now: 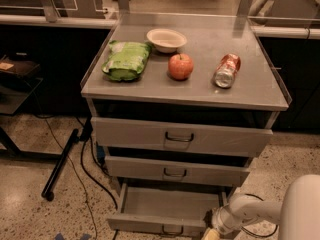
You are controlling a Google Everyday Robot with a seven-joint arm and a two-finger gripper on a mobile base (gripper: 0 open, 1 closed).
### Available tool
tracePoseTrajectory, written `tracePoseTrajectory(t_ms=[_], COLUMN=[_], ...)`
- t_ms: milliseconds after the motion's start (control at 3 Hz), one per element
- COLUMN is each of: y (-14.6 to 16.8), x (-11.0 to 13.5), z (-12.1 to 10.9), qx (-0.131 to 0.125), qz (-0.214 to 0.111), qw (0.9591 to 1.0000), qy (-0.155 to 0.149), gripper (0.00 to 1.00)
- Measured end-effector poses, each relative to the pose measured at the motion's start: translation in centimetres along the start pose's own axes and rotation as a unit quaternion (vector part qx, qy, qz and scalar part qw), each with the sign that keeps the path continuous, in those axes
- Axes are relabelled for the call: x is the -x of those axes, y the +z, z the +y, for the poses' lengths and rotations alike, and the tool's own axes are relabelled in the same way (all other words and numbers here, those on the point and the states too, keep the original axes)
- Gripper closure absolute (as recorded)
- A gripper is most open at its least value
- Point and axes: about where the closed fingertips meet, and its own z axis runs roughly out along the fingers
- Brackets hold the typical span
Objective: Open bottom drawer
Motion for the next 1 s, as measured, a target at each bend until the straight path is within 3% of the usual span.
tracePoseTrajectory(t_ms=[333,1000], y=[1.4,-1.4], x=[-1.2,-5.2], z=[0.1,2.7], qx=[0.014,0.044], qz=[0.021,0.014], qw=[0.9997,0.9983], qy=[0.001,0.035], gripper=[0.00,0.00])
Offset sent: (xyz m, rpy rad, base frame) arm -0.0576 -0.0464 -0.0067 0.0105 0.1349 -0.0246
